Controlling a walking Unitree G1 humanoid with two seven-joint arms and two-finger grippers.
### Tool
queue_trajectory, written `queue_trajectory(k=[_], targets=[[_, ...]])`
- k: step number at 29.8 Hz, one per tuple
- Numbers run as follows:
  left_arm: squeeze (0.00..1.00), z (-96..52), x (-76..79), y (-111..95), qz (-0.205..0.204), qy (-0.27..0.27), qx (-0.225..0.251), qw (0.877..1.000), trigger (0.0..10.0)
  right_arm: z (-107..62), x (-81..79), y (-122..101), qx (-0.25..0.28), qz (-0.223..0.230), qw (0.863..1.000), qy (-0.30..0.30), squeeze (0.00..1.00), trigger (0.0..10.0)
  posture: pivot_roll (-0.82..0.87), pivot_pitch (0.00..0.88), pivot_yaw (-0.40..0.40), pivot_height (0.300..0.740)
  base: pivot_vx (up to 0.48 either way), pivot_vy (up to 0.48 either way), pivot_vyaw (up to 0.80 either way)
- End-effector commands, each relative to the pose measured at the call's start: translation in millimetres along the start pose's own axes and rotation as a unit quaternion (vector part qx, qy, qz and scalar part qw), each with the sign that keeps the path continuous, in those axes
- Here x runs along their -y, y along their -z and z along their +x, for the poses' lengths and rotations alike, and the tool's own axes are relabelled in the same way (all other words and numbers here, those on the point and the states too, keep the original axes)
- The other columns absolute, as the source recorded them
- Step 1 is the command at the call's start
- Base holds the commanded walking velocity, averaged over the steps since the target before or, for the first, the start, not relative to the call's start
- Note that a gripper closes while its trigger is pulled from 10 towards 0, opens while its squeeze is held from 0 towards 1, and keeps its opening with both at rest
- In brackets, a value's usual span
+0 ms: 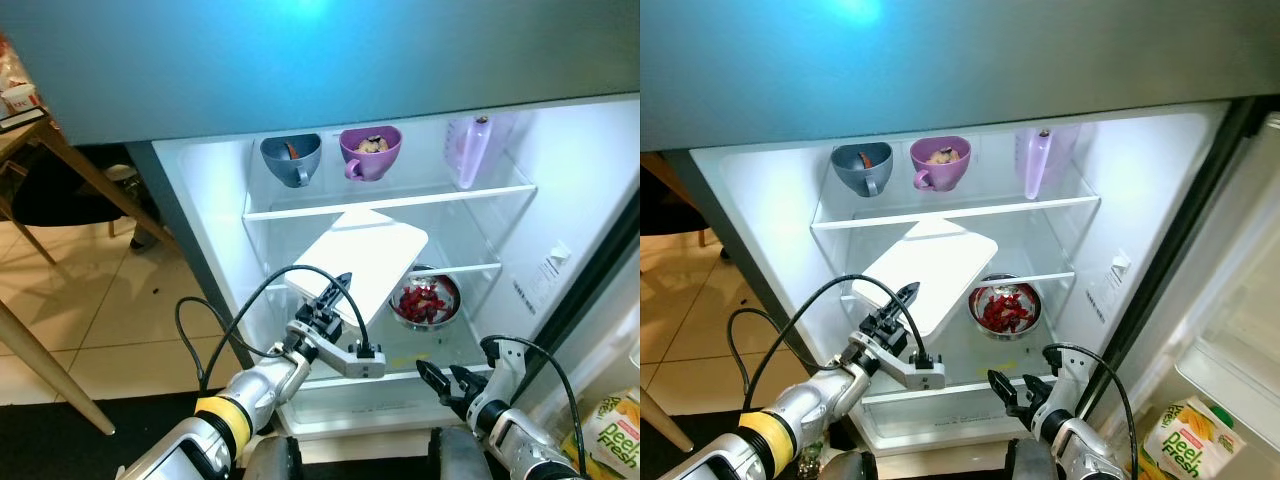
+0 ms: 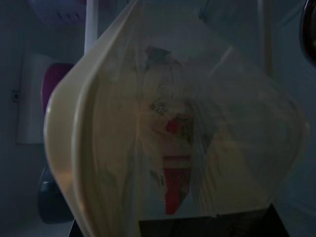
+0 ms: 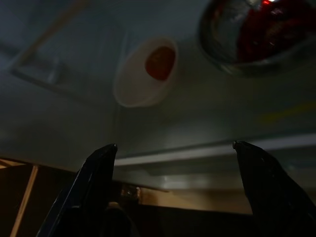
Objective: Restocking fridge
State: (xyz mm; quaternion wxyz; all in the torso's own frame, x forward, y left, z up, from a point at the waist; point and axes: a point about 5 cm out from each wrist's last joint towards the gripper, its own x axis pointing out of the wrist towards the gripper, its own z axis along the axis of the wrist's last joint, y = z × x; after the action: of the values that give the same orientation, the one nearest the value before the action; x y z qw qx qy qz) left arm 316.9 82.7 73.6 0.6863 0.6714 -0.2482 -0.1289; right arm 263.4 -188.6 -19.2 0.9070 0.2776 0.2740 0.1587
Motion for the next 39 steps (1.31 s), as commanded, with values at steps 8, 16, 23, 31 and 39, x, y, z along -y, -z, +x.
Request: queue_trajectory(k=[8,16,23,31,39], targets=[[0.00,-7.7,9.4,25,-0.003,0.030,-0.062,0.998,10.0,7.7,-11.3,-24,0.045,-0.010,0.998,-0.051,0.00,10.0,0.01,0.000,0.046,0.555,0.000,0.000,0.00],[0.00,0.3,10.5,14,-0.018,0.026,-0.066,0.997,10.0,14.7,-22.1,-48,0.090,-0.008,0.993,-0.081,0.00,10.0,0.00,0.000,0.045,0.530,0.000,0.000,0.00],[0.00,11.2,3.4,19,-0.028,0.010,-0.090,0.996,10.0,19.7,-35.1,-60,0.103,-0.030,0.986,-0.131,0.00,10.0,-0.01,0.000,0.041,0.530,0.000,0.000,0.00],[0.00,18.1,-7.3,40,-0.023,0.012,-0.129,0.991,10.0,25.8,-55.1,-67,0.110,-0.079,0.971,-0.195,0.00,10.0,-0.04,0.044,0.069,0.530,0.000,0.000,0.00],[0.00,27.3,-23.0,58,-0.022,0.014,-0.153,0.988,10.0,27.6,-75.0,-72,0.132,-0.129,0.953,-0.241,0.00,10.0,-0.10,0.132,0.111,0.530,0.000,0.000,0.00]])
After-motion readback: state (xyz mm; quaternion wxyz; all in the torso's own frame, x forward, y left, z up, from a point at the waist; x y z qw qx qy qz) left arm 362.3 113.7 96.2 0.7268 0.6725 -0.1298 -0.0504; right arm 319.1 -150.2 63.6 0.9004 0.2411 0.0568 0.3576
